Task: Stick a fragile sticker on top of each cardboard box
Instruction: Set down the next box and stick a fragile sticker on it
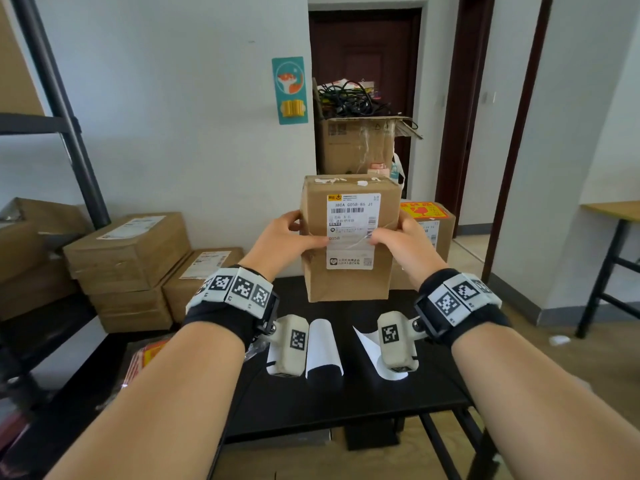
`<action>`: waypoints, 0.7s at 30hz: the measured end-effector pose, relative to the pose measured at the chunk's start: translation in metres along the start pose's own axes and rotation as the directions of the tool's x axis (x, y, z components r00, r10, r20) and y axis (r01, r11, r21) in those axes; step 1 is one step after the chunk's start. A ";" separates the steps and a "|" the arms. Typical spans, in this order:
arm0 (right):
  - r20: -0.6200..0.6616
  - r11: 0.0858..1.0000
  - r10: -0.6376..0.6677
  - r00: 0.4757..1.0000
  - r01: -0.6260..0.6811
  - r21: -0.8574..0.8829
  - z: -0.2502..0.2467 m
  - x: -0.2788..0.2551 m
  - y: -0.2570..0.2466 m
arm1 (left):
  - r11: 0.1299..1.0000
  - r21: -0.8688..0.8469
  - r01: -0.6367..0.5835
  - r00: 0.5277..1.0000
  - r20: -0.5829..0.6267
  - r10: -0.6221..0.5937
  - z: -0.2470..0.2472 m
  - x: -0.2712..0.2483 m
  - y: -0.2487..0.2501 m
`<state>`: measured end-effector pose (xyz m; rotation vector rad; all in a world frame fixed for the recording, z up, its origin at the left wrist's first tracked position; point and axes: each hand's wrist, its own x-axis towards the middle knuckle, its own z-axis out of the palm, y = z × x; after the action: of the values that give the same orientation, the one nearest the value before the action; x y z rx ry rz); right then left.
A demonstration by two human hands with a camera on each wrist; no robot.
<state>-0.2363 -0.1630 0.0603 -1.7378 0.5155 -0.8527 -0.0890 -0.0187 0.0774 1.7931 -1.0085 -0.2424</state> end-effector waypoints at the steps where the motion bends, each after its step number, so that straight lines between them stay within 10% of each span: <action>1: -0.003 1.000 -0.002 1.000 0.002 -0.023 -0.001 0.000 0.004 | 1.000 0.022 0.010 1.000 0.013 -0.010 0.005 0.000 -0.004; 21: -0.005 0.970 0.183 0.983 -0.182 -0.162 -0.005 0.005 0.084 | 0.971 0.200 0.128 0.986 0.077 -0.146 0.076 0.010 -0.056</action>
<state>-0.2315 -0.1972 -0.0171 -1.8083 0.7440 -0.6868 -0.0974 -0.0696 -0.0017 2.0489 -1.0015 -0.3231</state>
